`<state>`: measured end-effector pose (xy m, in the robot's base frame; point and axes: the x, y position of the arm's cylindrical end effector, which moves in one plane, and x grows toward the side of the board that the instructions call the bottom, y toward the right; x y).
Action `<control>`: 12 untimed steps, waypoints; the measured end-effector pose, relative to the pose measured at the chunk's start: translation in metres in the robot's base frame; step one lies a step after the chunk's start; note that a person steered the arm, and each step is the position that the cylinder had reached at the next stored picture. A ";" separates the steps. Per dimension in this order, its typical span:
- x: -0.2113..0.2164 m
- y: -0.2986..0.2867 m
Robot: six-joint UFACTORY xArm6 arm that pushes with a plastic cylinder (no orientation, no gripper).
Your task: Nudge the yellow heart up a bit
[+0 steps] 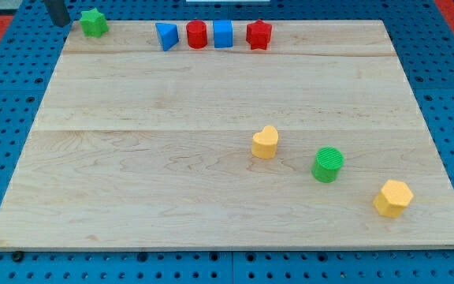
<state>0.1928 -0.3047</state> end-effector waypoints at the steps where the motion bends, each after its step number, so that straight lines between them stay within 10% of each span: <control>1: -0.001 0.014; 3: -0.001 0.129; 8: 0.108 0.131; 12: 0.210 0.412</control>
<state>0.4029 0.1069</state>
